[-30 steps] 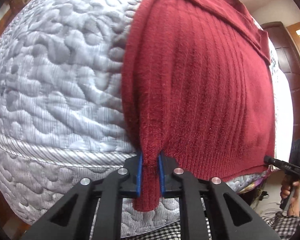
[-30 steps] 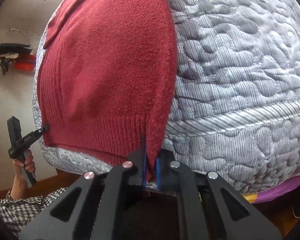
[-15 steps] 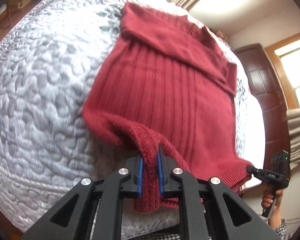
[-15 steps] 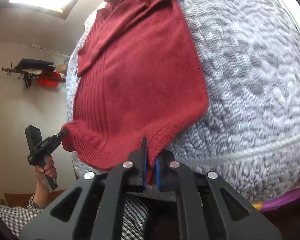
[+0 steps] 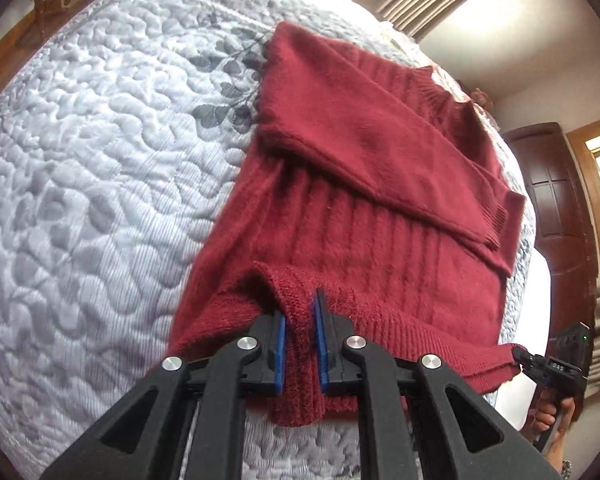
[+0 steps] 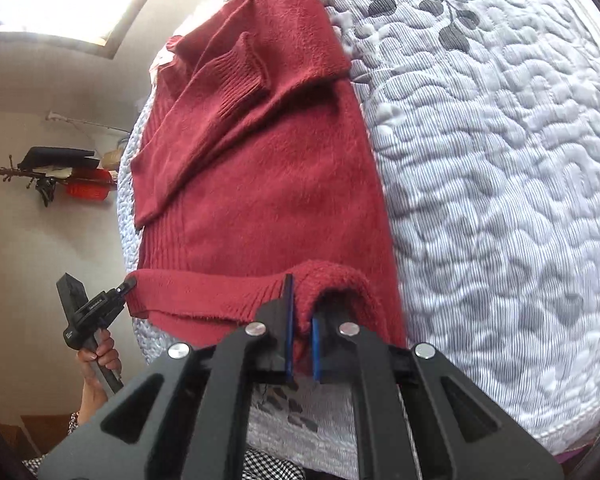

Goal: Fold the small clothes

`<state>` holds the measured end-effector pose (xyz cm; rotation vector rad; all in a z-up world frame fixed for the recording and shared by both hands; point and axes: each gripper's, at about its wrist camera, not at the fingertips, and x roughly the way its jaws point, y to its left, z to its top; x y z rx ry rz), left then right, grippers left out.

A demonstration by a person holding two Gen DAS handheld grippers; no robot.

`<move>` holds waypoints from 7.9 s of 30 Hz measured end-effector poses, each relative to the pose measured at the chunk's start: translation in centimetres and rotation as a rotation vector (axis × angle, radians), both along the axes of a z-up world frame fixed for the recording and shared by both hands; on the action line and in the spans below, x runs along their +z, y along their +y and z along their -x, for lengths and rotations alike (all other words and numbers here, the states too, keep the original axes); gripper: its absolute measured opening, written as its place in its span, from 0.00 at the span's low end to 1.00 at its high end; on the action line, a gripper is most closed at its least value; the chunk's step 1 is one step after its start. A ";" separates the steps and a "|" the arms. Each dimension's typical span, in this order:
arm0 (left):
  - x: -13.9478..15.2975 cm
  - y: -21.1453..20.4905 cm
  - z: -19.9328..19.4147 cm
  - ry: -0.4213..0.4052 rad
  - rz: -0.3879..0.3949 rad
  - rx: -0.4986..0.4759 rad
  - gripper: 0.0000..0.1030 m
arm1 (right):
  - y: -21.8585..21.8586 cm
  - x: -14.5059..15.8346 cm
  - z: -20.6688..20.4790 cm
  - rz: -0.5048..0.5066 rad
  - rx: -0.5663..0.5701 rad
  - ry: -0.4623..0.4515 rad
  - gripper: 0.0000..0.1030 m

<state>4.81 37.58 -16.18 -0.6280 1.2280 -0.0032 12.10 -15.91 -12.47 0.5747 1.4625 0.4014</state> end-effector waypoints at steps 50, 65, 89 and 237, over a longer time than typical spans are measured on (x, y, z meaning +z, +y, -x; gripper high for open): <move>-0.6 -3.9 -7.9 -0.045 -0.376 -0.354 0.09 | 8.9 -1.5 -4.3 0.402 0.508 -0.290 0.22; 0.1 -3.7 -8.7 -0.073 -0.320 -0.309 0.06 | 7.8 -0.2 -4.6 0.256 0.387 -0.298 0.05; 6.8 -0.6 -9.0 -0.238 -0.260 -0.119 0.06 | 5.2 3.4 -7.9 0.128 0.236 -0.323 0.05; -2.2 -6.7 -17.8 -0.003 -0.336 -0.145 0.50 | 5.2 -3.2 -13.2 0.207 0.145 -0.124 0.17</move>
